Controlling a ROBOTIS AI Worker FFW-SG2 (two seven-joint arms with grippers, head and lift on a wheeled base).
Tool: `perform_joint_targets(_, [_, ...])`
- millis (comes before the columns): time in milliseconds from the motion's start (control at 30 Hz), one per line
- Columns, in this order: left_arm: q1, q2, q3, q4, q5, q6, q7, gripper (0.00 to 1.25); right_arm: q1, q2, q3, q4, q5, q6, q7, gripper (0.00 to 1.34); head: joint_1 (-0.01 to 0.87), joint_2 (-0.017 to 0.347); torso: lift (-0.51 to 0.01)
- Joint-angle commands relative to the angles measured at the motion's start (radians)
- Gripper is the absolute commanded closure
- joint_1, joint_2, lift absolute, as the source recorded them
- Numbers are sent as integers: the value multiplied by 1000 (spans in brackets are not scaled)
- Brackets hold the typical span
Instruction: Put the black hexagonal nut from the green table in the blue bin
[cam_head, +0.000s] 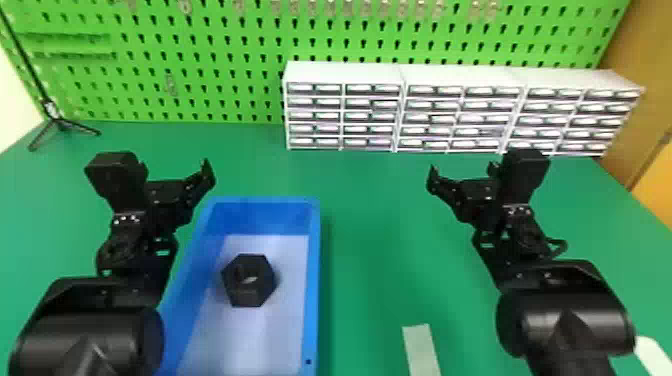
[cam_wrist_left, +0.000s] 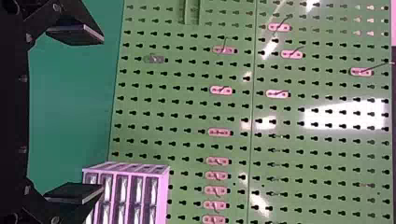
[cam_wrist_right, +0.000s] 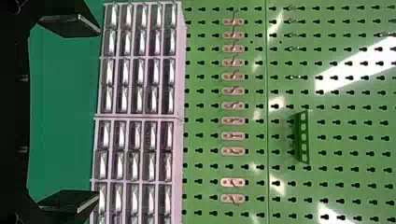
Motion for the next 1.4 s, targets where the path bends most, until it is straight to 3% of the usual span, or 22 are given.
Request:
perform_joint_targets(0, [0, 0, 0, 0, 0, 0, 0, 163, -1, -1, 0, 0, 0, 2, 1, 79, 686, 28, -96])
perform_joint_targets(1367, [-2, 0, 0, 0, 0, 0, 0, 162, -3, -4, 6, 2, 0, 8, 1, 79, 686, 28, -96])
